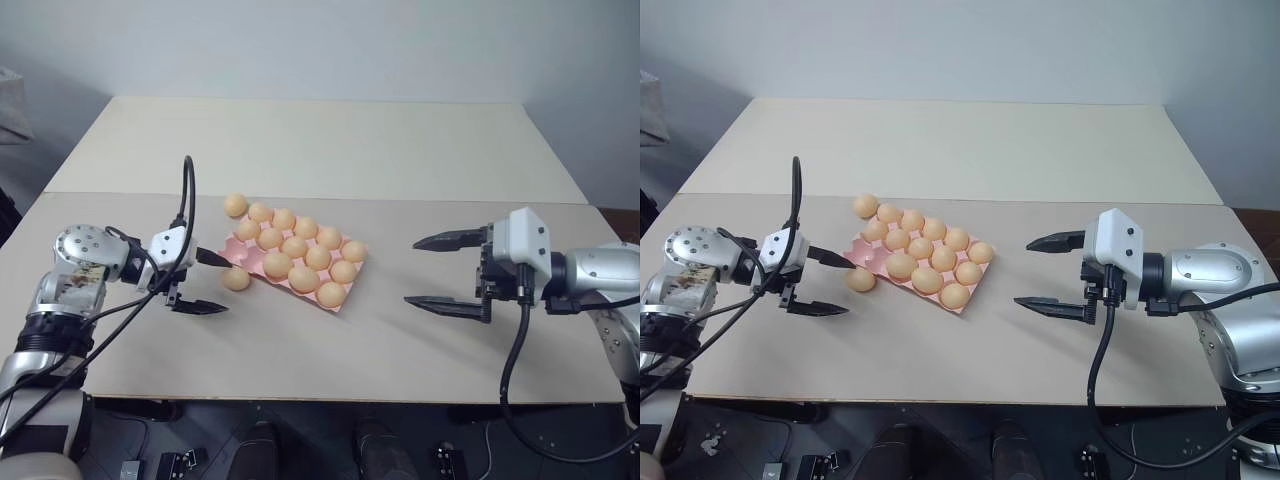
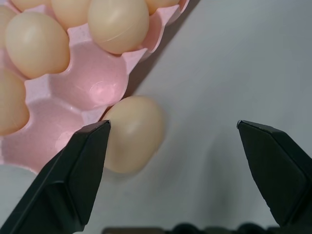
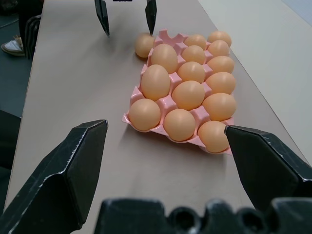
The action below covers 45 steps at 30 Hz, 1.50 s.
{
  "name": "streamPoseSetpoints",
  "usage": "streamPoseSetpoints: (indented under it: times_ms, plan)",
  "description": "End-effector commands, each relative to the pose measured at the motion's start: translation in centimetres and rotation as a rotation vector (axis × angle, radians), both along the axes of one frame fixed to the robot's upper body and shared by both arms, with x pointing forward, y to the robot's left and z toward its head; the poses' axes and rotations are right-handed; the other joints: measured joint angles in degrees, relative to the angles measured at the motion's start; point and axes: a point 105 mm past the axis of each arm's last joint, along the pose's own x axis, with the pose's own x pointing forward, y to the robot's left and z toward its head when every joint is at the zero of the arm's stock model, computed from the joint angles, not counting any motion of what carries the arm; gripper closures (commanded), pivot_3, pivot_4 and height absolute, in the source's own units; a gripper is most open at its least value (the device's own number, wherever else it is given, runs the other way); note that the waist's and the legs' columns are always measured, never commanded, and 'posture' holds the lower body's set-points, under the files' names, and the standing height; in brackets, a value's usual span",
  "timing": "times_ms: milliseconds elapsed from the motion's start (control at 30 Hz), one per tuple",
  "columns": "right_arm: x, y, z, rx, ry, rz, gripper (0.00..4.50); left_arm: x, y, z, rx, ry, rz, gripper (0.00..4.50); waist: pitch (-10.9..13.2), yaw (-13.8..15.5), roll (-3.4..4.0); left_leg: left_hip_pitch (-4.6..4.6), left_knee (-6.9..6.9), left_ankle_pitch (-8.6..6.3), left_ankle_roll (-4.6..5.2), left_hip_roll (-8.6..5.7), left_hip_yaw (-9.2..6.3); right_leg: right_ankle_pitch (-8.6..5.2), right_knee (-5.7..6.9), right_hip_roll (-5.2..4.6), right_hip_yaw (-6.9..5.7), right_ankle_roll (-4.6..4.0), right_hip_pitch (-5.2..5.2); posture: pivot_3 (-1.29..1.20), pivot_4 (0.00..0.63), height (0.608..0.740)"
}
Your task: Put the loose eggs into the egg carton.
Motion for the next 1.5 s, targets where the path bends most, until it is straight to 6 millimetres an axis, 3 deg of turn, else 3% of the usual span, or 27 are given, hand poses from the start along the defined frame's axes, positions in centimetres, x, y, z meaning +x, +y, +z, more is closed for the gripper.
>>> streamPoseSetpoints:
  times_ms: [33, 467, 600, 867, 1067, 1200, 1433, 1500]
  plan:
    - [-0.7, 0.1, 1.5, 0.006, -0.062, 0.021, 0.03, 0.0, -0.2, -0.3, 0.014, 0.005, -0.009, 0.0, 0.0, 0.0, 0.0, 0.0, 0.0, 0.0, 0.0, 0.0, 0.0, 0.0, 0.0, 0.0, 0.0, 0.0, 0.0, 0.0, 0.15, 0.74]
    - [-0.7, 0.5, 1.7, 0.018, -0.072, 0.024, 0.03, 0.3, -1.6, -0.4, 0.001, -0.027, -0.035, 0.0, 0.0, -0.05, 0.0, -0.01, 0.01, 0.0, 0.0, 0.0, -0.01, 0.0, 0.02, 0.0, 0.0, 0.0, -0.01, 0.0, 0.15, 0.74]
    - [-0.9, 0.6, 1.8, 0.024, -0.073, 0.028, 0.0, 0.0, -1.1, -0.5, 0.024, -0.017, -0.039, 0.46, 0.0, -0.03, 0.0, -0.01, 0.01, 0.0, 0.0, 0.0, -0.01, 0.0, 0.02, 0.0, 0.0, 0.0, -0.01, 0.0, 0.15, 0.74]
    - [-1.1, 0.7, 1.6, 0.029, -0.069, 0.033, 0.0, -1.6, 0.4, -0.4, 0.048, -0.009, -0.04, 0.46, 0.0, -0.04, 0.0, 0.0, 0.01, 0.0, 0.0, 0.01, -0.01, 0.0, 0.03, 0.0, 0.0, 0.0, -0.01, 0.0, 0.15, 0.74]
    - [-0.9, 1.0, 1.8, 0.042, -0.073, 0.04, 0.0, -1.1, 1.2, -0.5, 0.115, -0.027, 0.008, 0.46, 0.0, 0.07, 0.0, -0.02, 0.03, 0.0, 0.0, 0.0, -0.01, 0.0, 0.02, -0.01, 0.0, 0.0, 0.0, 0.0, 0.15, 0.74]
    - [-0.8, 1.0, 1.8, 0.042, -0.08, 0.034, 0.0, -1.1, 0.7, -0.8, 0.09, -0.025, 0.01, 1.34, 0.0, 0.06, 0.0, -0.01, 0.03, 0.0, 0.0, 0.0, -0.01, 0.0, 0.02, 0.0, 0.0, 0.0, 0.0, 0.0, 0.15, 0.74]
    - [-0.8, 1.0, 1.8, 0.046, -0.079, 0.027, 0.0, -1.5, 0.1, -0.5, 0.051, -0.019, -0.016, 3.67, 0.0, 0.05, 0.0, -0.01, 0.03, 0.0, 0.0, 0.0, -0.01, 0.0, 0.03, 0.0, 0.0, 0.0, -0.01, 0.0, 0.15, 0.74]
    - [-0.8, 0.9, 1.8, 0.044, -0.077, 0.029, 0.0, -1.5, 0.2, -0.2, 0.043, -0.021, -0.02, 3.67, 0.0, 0.03, 0.0, -0.02, 0.03, 0.0, 0.0, 0.0, -0.01, 0.0, 0.03, 0.0, 0.0, 0.0, -0.01, 0.0, 0.15, 0.74]
